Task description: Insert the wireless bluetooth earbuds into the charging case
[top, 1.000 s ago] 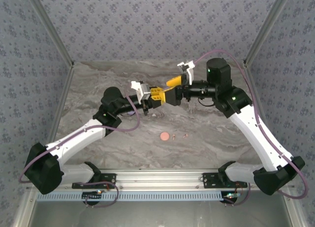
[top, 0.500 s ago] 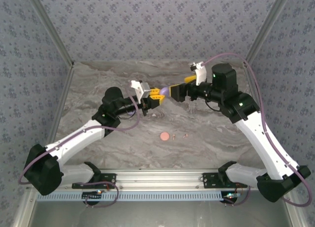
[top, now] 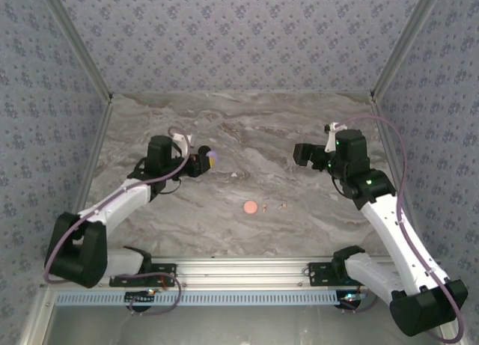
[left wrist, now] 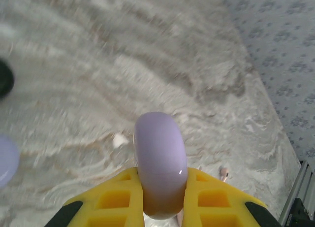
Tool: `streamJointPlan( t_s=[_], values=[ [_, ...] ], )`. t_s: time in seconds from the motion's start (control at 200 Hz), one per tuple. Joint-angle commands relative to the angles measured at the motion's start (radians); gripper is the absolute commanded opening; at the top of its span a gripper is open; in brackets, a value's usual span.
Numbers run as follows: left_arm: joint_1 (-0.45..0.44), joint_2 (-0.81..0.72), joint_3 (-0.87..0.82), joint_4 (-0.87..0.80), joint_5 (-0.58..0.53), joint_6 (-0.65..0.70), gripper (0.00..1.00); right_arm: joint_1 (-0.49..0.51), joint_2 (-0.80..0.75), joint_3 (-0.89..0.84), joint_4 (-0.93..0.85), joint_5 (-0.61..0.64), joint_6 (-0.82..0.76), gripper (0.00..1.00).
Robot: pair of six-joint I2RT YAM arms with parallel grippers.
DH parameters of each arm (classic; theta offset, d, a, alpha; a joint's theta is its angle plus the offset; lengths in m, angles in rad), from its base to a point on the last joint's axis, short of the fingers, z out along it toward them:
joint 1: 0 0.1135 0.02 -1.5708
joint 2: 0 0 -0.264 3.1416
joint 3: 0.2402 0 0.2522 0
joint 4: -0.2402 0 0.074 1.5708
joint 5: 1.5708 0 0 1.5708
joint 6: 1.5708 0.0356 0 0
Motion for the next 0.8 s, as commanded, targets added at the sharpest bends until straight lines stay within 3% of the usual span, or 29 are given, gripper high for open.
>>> streamJointPlan(
  t_s=[0.0,0.27,0.545,0.705,0.795],
  values=[
    [0.0,0.078,0.029,-0.058,0.043,-0.054,0.0,-0.004,-0.013,-0.004,0.043,-0.029,0.036,1.0],
    [0.0,0.371,0.248,-0.009,-0.004,-0.091,0.0,-0.003,-0.013,-0.001,0.002,-0.026,0.024,1.0],
    [0.0,0.611,0.435,-0.066,-0.014,-0.112,0.01,-0.004,-0.048,-0.003,-0.044,0.001,0.013,1.0],
    [0.0,0.672,0.482,-0.066,-0.017,-0.127,0.06,-0.003,-0.065,-0.007,-0.06,0.007,0.012,1.0],
    [-0.002,0.68,0.497,-0.08,-0.031,-0.128,0.14,-0.004,-0.073,-0.012,-0.065,0.007,0.016,1.0]
  ],
)
